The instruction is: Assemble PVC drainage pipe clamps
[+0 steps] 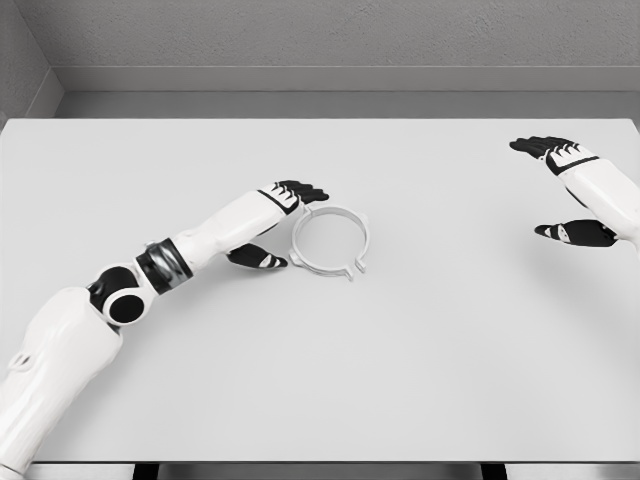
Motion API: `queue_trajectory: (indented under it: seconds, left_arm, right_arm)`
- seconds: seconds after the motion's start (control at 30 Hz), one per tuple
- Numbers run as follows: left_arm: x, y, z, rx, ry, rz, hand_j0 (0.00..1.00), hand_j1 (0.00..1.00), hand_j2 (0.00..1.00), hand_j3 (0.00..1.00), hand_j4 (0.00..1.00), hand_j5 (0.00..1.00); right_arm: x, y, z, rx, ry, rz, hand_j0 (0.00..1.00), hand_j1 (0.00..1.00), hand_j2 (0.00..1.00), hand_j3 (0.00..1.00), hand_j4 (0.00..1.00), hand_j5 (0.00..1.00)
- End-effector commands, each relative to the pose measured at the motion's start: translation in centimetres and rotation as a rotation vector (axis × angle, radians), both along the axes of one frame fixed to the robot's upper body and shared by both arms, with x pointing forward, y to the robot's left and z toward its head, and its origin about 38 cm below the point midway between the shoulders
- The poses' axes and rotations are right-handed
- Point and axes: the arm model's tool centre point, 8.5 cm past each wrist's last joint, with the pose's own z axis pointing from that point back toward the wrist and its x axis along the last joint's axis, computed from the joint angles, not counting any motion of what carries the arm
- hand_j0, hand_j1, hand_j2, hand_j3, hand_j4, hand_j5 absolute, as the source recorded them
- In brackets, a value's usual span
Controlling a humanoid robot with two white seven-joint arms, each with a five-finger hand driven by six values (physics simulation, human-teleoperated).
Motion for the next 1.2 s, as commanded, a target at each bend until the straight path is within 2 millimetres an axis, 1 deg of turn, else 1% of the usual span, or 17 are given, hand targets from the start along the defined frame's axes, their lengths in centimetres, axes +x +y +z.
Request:
queue_trajectory:
  seconds: [0.0,0.17,0.2,0.23,0.63,0.73,1.1,1.17]
  left_arm:
    - [0.1,0.0,0.0,-0.008,0.003,0.003,1.0,1.0,1.0,1.0,1.0,1.0]
    - [0.2,0.0,0.1,-0.007,0.003,0.005,1.0,1.0,1.0,1.0,1.0,1.0]
    - [0.2,-0.5,0.1,-0.018,0.004,0.0,1.0,1.0,1.0,1.0,1.0,1.0]
    - [0.3,-0.6,0.1,-0.019,0.003,0.0,1.0,1.0,1.0,1.0,1.0,1.0]
    - [0.2,-0.6,0.0,-0.02,0.005,0.0,1.0,1.0,1.0,1.0,1.0,1.0]
    - [0.2,-1.1,0.1,-0.03,0.005,-0.005,1.0,1.0,1.0,1.0,1.0,1.0]
    - [0.1,-1.6,0.1,-0.04,0.005,-0.01,1.0,1.0,1.0,1.0,1.0,1.0]
    - [0.1,-2.1,0.1,-0.038,0.002,-0.016,1.0,1.0,1.0,1.0,1.0,1.0]
  right_arm:
    - [0.0,0.0,0.1,0.007,-0.002,0.0,1.0,1.0,1.0,1.0,1.0,1.0]
    - [0.0,0.0,0.1,0.007,-0.002,0.0,1.0,1.0,1.0,1.0,1.0,1.0]
    - [0.0,0.0,0.1,0.007,-0.002,0.0,1.0,1.0,1.0,1.0,1.0,1.0]
    - [0.0,0.0,0.1,0.009,-0.002,0.001,1.0,1.0,1.0,1.0,1.0,1.0]
    - [0.0,0.0,0.1,0.009,-0.002,0.001,1.0,1.0,1.0,1.0,1.0,1.0]
    - [0.0,0.0,0.1,0.009,-0.002,0.001,1.0,1.0,1.0,1.0,1.0,1.0]
    - [0.0,-0.1,0.0,0.008,0.001,0.0,1.0,1.0,1.0,1.0,1.0,1.0]
    - [0.0,-0.1,0.0,0.008,0.001,0.0,1.0,1.0,1.0,1.0,1.0,1.0]
